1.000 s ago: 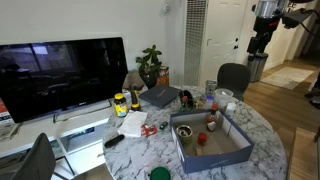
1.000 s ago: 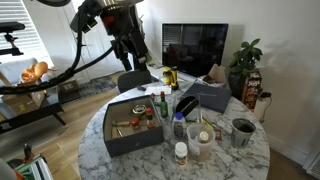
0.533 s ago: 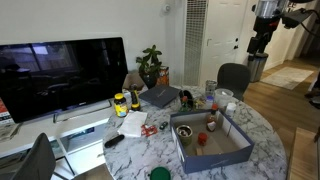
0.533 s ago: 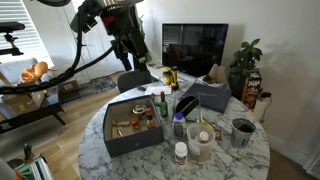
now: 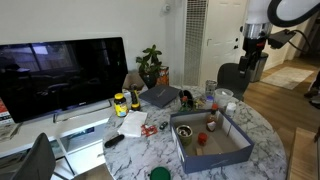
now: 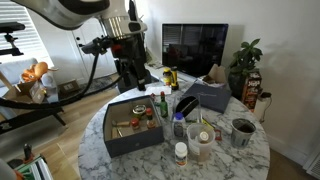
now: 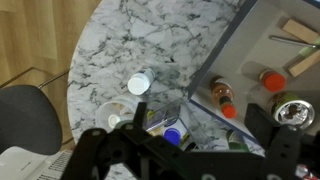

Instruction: Pick up the hot sauce bottle from the blue box and put it in the clear storage container

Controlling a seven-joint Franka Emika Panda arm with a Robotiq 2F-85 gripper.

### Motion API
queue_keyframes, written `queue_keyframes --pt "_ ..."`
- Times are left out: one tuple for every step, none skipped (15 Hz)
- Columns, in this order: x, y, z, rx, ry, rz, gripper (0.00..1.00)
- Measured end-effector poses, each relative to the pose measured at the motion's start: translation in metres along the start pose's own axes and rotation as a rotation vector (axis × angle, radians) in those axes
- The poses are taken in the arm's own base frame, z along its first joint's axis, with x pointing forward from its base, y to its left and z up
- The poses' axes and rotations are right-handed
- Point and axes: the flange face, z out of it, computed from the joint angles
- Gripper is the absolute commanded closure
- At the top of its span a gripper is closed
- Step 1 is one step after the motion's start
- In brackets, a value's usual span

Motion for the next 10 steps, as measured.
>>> queue_keyframes --pt "0.002 -0.012 0.015 0.013 -0.021 -0.031 0.00" --pt "0.003 -0.026 0.030 0.032 -0.042 -0.071 0.00" --pt "0.005 -0.040 0.043 0.054 -0.061 -0.117 0.00" --pt "0.005 -0.053 0.054 0.079 -0.083 -0.163 0.00" --pt "0.006 -0.064 0.061 0.103 -0.104 -0.208 0.00" --pt "0.007 -0.070 0.066 0.115 -0.116 -0.236 0.00" --pt "0.008 -0.073 0.068 0.121 -0.122 -0.251 0.00" --pt "0.009 -0.073 0.069 0.123 -0.123 -0.257 0.00" --pt "0.009 -0.073 0.069 0.125 -0.123 -0.260 0.00" --pt "0.010 -0.072 0.068 0.125 -0.122 -0.261 0.00"
